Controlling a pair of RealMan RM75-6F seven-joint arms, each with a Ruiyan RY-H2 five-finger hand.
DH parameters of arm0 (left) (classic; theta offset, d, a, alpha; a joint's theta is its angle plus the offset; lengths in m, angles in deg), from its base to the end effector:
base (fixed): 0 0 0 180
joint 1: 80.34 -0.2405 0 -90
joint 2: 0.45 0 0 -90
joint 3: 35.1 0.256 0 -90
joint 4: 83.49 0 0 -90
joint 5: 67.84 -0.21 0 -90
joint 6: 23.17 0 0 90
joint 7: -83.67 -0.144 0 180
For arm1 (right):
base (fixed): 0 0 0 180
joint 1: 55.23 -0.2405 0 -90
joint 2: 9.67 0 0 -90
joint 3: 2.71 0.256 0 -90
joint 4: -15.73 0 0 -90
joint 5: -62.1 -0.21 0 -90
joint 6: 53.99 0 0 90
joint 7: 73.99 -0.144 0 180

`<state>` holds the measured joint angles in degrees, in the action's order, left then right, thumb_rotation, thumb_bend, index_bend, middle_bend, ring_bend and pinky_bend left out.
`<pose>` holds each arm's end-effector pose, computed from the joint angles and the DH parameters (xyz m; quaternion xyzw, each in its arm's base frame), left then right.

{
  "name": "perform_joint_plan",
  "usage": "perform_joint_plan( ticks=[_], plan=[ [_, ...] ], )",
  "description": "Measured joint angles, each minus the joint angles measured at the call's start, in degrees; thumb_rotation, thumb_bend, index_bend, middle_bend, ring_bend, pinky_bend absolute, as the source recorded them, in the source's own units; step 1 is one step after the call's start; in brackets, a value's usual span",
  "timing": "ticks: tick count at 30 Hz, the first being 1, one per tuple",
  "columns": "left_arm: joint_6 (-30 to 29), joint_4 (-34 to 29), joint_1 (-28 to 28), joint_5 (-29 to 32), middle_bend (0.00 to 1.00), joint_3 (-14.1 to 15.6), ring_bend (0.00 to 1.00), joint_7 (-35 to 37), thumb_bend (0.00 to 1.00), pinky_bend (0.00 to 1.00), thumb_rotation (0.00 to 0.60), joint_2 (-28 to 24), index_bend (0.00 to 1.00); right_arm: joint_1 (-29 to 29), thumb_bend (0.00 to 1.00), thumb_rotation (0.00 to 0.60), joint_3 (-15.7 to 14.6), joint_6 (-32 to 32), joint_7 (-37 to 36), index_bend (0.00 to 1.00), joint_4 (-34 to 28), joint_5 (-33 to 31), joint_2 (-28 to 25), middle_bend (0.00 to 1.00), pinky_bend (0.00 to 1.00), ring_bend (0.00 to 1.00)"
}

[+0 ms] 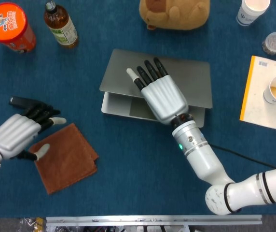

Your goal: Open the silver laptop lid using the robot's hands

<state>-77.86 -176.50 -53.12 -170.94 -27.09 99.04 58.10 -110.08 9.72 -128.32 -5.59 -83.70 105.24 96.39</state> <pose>-0.2704 0.2209 0.0924 -0.8162 -0.4205 -0.2608 0.2983 -0.0149 -0.2800 -0.0730 0.8019 -0.2399 0.3047 0.4544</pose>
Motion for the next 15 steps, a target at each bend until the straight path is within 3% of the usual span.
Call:
perform_joint_plan(
  ticks=[15],
  plan=[
    [4.2,-0.33,6.01,-0.67,0.04,1.15,0.01,2.01,0.47,0.0,0.397,2.56,0.1,-0.69,0.42,0.6,0.05,-0.72,-0.32,0.06,-0.13,-0.47,-0.27,0.13,0.06,0.0]
  ],
)
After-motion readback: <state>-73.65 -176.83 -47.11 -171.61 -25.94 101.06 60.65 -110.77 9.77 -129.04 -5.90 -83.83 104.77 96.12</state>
